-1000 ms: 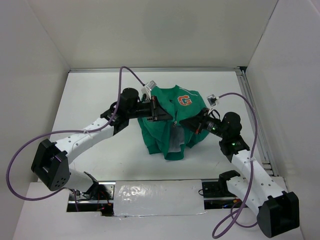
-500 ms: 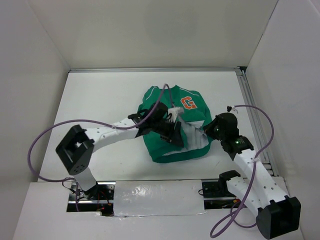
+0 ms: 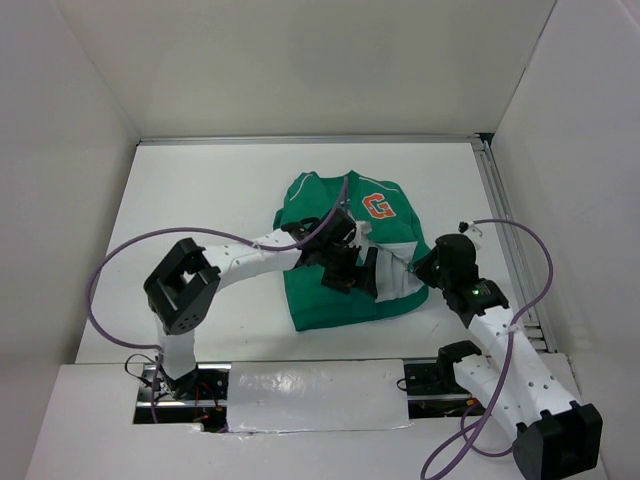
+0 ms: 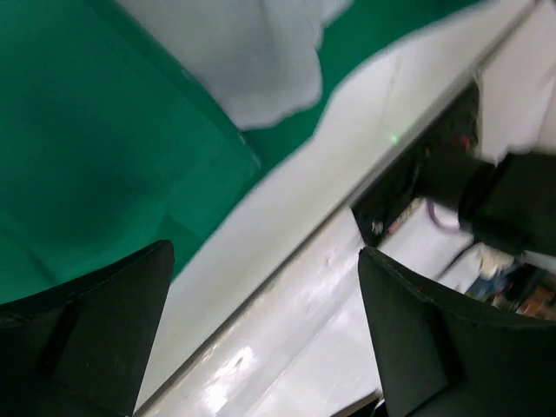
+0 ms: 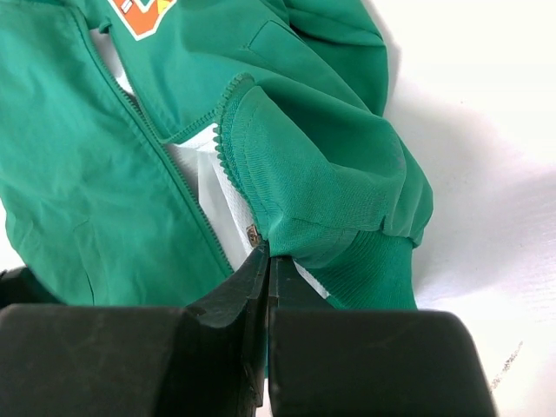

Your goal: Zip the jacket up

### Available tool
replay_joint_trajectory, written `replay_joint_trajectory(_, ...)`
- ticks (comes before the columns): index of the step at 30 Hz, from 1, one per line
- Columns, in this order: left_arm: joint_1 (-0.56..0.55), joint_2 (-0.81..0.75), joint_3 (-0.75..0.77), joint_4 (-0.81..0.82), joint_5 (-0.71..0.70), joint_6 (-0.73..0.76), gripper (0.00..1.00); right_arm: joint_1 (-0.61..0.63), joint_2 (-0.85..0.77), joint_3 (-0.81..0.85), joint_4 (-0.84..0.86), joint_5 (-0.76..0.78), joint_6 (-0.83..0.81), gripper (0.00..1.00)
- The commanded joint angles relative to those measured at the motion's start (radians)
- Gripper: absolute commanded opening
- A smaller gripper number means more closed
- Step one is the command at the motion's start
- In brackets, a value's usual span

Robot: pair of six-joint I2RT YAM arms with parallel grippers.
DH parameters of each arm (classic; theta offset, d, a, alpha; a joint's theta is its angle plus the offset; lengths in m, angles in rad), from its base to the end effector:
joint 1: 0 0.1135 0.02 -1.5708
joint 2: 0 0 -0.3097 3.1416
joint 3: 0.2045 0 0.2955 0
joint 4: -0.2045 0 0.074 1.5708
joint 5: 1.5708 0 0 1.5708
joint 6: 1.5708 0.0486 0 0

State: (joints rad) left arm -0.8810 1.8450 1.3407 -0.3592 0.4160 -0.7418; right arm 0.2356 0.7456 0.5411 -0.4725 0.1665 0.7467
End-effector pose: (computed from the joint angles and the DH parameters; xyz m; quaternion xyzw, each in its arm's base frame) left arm 0.2796 -0.3698 0.2343 0.1352 0.9107 -0.3791 0.0928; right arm 0.1798 0.0349 0.2472 0.2619 0.8604 0.1370 0.4151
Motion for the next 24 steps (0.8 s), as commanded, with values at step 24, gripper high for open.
replay_joint_trajectory(24, -0.139, 0.551, 0.545, -0.713, -0.649, -0.499, 0.65, -0.019, -0.035, -0.055, 0.026, 0.074, 0.023, 0.00)
